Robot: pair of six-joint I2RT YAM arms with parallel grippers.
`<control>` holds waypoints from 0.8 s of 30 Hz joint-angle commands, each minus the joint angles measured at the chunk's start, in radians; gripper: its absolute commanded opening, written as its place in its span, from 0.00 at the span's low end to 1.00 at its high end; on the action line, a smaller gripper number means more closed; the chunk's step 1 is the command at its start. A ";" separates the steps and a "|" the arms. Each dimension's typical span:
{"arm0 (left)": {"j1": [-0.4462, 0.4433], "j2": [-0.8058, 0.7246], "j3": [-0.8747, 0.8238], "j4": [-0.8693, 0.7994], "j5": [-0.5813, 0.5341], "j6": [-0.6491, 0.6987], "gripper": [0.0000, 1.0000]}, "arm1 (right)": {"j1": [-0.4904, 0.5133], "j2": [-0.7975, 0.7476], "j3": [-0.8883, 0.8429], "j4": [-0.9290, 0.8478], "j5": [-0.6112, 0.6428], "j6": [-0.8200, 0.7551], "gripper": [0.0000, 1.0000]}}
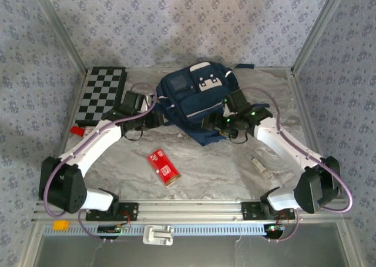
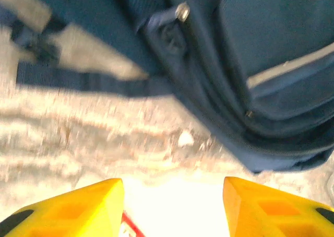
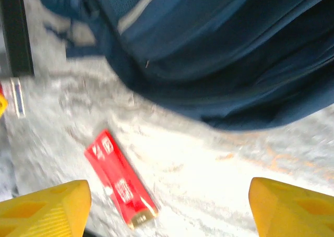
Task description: Pack the student bag
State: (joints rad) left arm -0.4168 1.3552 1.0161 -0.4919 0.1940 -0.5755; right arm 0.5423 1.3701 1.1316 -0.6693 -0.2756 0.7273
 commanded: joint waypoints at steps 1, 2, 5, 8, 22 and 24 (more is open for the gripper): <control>-0.002 -0.074 -0.091 -0.139 0.042 -0.104 0.52 | 0.127 0.048 -0.058 0.037 -0.003 0.017 0.82; -0.007 -0.115 -0.130 -0.152 0.035 -0.124 0.52 | 0.171 0.070 -0.069 0.062 -0.008 0.029 0.82; -0.012 -0.205 -0.226 -0.172 0.055 -0.171 0.53 | 0.274 0.146 -0.111 0.230 -0.023 0.110 0.82; -0.019 -0.271 -0.300 -0.179 0.058 -0.216 0.53 | 0.363 0.244 -0.087 0.295 -0.023 0.121 0.80; -0.040 -0.211 -0.494 0.028 0.093 -0.279 0.42 | 0.498 0.441 -0.085 0.426 -0.005 0.203 0.68; -0.040 -0.198 -0.513 0.053 0.094 -0.276 0.37 | 0.507 0.450 -0.080 0.424 -0.004 0.206 0.68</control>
State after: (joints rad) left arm -0.4522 1.1423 0.5259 -0.4904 0.2920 -0.8455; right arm 1.0321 1.7901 1.0370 -0.2607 -0.2893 0.9062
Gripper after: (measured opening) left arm 0.389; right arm 0.677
